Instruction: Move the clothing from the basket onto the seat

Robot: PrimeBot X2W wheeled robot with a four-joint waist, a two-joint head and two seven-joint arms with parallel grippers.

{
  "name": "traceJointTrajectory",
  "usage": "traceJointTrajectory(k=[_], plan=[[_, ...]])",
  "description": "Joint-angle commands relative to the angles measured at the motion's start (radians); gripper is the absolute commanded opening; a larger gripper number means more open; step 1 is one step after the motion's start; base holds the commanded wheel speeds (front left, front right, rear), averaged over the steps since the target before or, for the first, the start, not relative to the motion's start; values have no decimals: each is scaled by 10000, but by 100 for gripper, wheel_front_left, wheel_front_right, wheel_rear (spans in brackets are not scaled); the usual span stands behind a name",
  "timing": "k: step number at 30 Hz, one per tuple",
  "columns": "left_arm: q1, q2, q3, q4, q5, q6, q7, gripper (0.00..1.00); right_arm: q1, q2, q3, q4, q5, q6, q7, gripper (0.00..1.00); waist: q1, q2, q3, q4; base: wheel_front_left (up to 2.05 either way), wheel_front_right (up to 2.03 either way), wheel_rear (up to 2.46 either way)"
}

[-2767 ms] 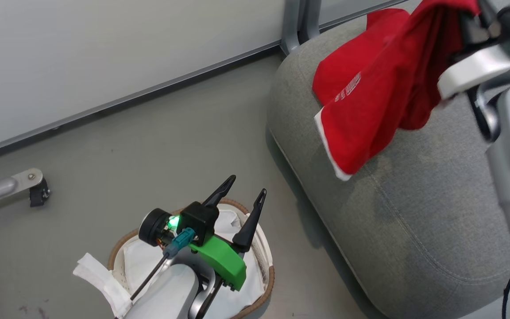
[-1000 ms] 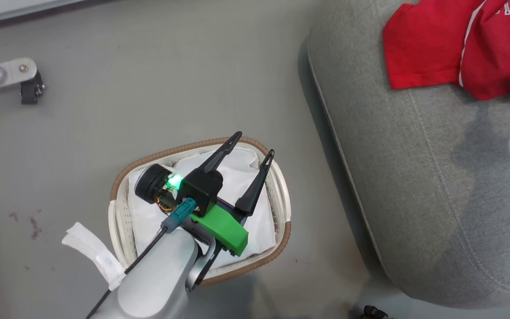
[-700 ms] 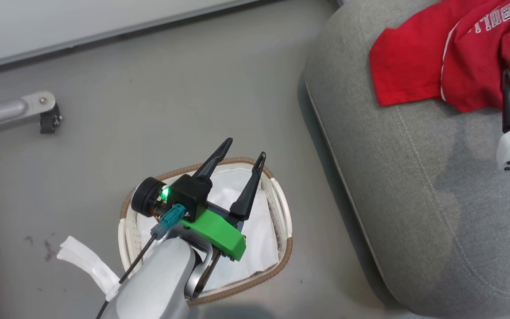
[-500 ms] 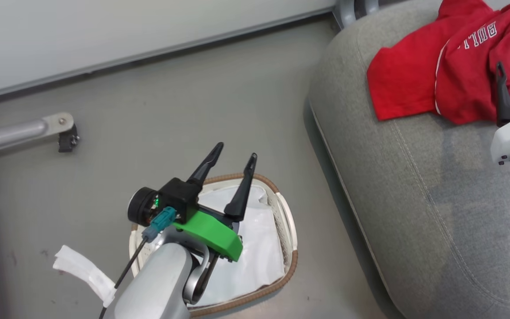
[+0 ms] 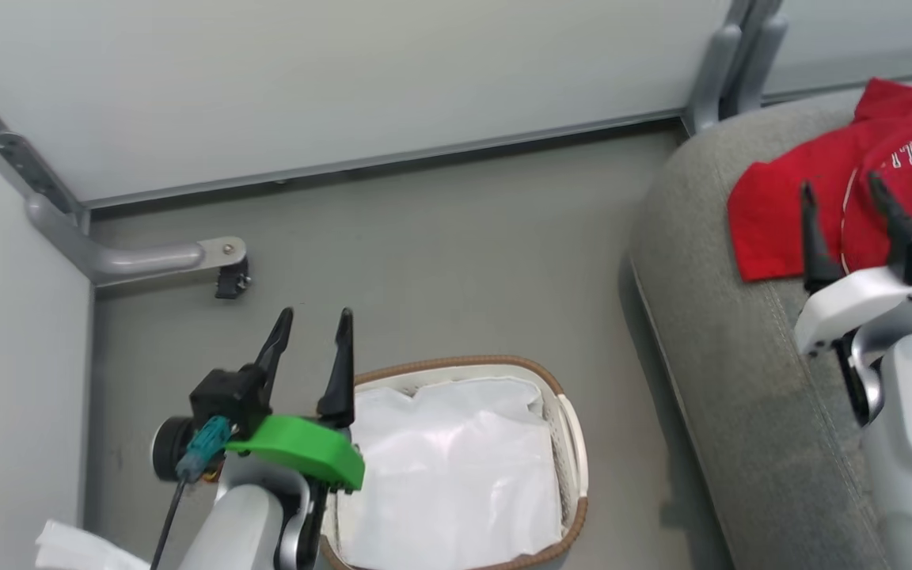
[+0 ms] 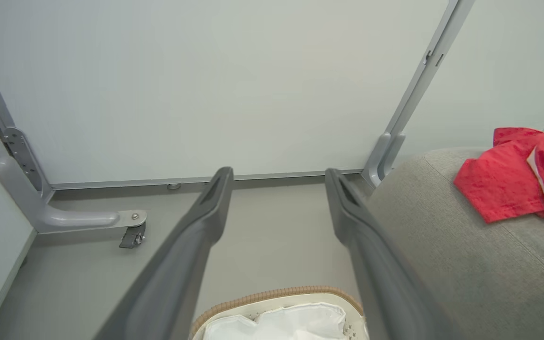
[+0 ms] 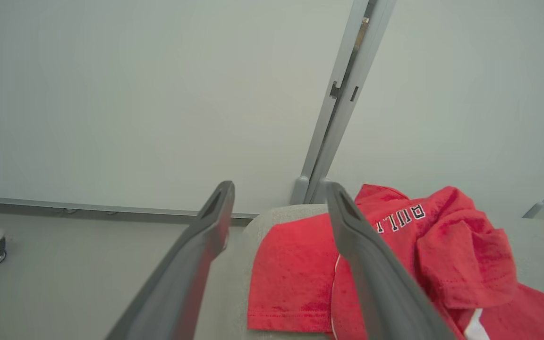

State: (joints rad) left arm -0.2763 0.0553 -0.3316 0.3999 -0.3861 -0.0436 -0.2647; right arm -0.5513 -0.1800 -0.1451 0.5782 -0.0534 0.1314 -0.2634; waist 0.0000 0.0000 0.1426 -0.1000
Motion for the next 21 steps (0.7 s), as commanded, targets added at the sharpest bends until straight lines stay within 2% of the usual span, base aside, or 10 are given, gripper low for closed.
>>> traceJointTrajectory(k=[1, 10, 16, 21], plan=[[333, 12, 262, -29, 82, 71, 8, 100, 358, 129, 21, -169, -2, -14, -17, 100, 0, 0, -629, 612, 0, 0, 0], [1714, -22, 1503, -337, 422, -13, 8, 100, 2017, 1062, 494, -994, 131, -14, -17, 100, 0, 0, -1265, 992, 0, 0, 0], [2313, -39, 1849, -473, 564, -183, 8, 100, 2940, 1259, 701, -1438, 594, -14, -17, 100, 0, 0, -1421, 1134, 0, 0, 0], [2597, -46, 1959, -484, 588, -278, 8, 100, 3522, 1269, 974, -1666, 1459, -14, -17, 100, 0, 0, -1477, 1186, 0, 0, 0]])
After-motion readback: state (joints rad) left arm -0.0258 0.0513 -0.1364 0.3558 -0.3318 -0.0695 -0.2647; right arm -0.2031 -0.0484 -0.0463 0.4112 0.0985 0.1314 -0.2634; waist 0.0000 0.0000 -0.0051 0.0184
